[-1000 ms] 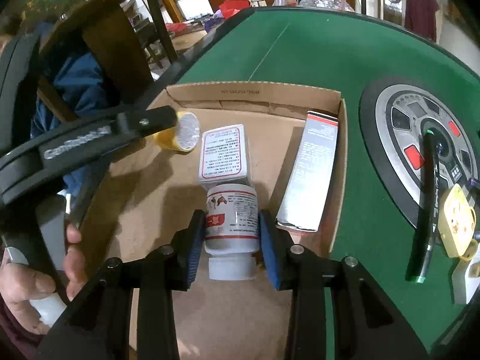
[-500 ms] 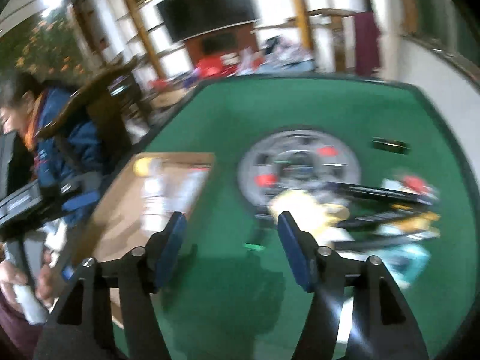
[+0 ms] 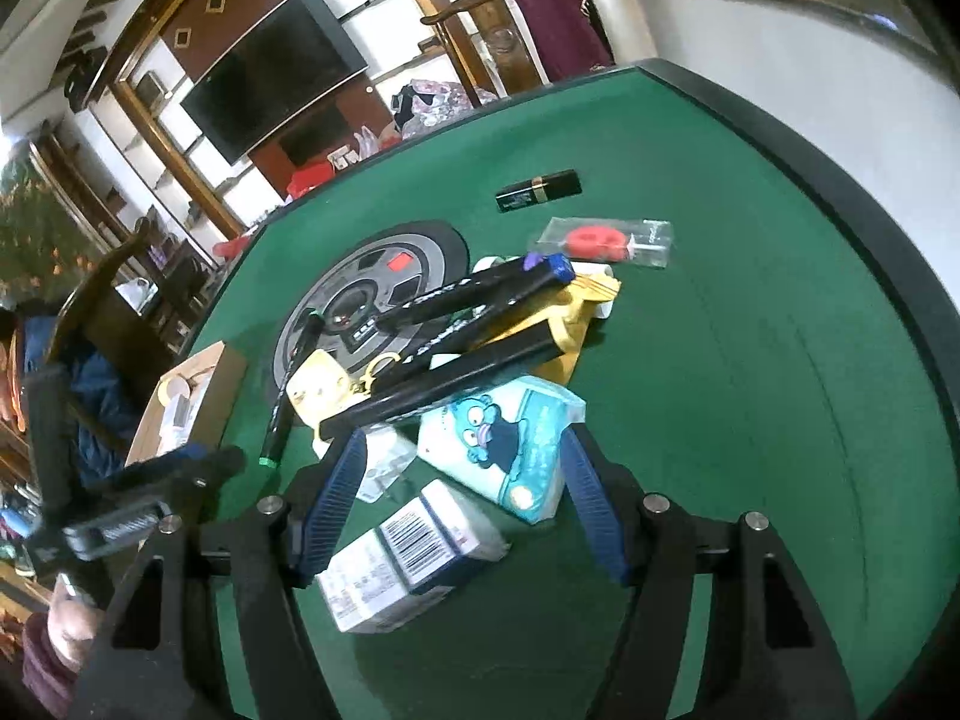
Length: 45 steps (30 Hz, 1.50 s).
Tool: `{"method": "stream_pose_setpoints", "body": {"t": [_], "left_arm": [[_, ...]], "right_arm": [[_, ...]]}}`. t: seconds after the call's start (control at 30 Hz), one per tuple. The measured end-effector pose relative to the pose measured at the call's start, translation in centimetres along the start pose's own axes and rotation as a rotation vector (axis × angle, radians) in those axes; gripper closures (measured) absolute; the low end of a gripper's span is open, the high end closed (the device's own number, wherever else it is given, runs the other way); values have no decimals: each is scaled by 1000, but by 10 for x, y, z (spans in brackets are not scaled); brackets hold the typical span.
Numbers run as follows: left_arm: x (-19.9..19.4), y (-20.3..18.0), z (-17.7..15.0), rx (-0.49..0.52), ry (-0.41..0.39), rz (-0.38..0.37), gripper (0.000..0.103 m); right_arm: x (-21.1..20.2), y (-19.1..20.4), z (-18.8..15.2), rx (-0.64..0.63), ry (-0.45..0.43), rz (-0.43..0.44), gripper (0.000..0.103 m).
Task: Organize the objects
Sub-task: 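Grasp the black marker with the left gripper while the right grasps the barcode box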
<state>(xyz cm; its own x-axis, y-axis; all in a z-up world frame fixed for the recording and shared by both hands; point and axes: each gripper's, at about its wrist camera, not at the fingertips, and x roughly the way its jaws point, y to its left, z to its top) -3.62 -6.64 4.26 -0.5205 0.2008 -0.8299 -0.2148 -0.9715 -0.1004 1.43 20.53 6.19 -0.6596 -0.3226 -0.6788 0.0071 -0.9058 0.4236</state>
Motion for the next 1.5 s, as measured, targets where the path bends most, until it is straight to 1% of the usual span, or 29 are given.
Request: {"method": "stream_pose_setpoints", "body": {"t": [0.03,0.1,0.13,0.17,0.2,0.23,0.27,0.33,0.43,0.53,0.63,0.67,0.7,0.73,0.77,0.83,0.87,0.9,0.93,0.97,1.03,1.1,1.2,1.3,1.43,1.5], "left_arm": [[6,-3,1,16,7,14,20],[15,-11,3,63,11,63,32],[21,-13,5,76,16,86,42],[27,-15,7,83,28,99,54],[31,-15,9,82,39,101,62],[37,-16,11,79,50,99,73],[36,-16,13,69,35,91,84],[39,-17,16,56,34,92,91],[34,-19,8,49,31,84,92],[15,-17,-17,16,59,33,92],[-6,-19,-43,-12,98,3,91],[-8,-23,-47,-19,101,-10,89],[-8,-25,-47,-14,97,-7,86],[-7,-28,-44,-5,92,1,78],[-3,-34,-39,8,81,22,66],[5,-41,-34,30,62,53,54],[8,-47,-32,57,49,84,54],[9,-51,-32,85,24,100,54],[9,-53,-33,92,16,99,55],[8,-52,-35,83,17,80,68],[4,-49,-37,78,13,76,91],[-1,-41,-42,53,13,30,92],[-17,-32,-50,24,-10,-8,92],[-36,-24,-56,-9,-47,-60,92],[-64,-18,-68,-36,-107,-113,92],[-75,-16,-72,-40,-131,-126,92]], "right_arm": [[2,-1,0,2,0,6,37],[8,-2,-1,4,-4,14,37],[8,-5,-2,5,-6,17,37],[11,-6,-3,7,-5,23,37],[14,-6,-4,11,0,29,37],[16,-6,-4,13,6,33,37],[18,-6,-5,12,10,32,37],[20,-7,-6,8,14,27,37],[19,-9,-7,13,12,35,37],[19,-10,-7,20,14,43,37],[19,-11,-7,35,17,54,37],[19,-10,-7,35,16,54,37],[19,-10,-7,33,15,53,37],[19,-9,-7,30,14,53,37],[18,-9,-7,28,11,53,37],[14,-9,-8,27,0,56,37],[12,-10,-7,26,-9,57,37],[9,-10,-7,24,-18,57,37],[5,-9,-6,19,-30,50,37],[2,-8,-5,14,-34,48,37],[-6,-4,-5,-6,-26,62,37],[-10,2,-8,-33,-7,62,37],[-13,10,-18,-56,42,54,37],[-12,6,-28,15,99,86,37],[-7,3,-35,114,134,111,37],[-3,5,-36,152,139,103,37]]}}
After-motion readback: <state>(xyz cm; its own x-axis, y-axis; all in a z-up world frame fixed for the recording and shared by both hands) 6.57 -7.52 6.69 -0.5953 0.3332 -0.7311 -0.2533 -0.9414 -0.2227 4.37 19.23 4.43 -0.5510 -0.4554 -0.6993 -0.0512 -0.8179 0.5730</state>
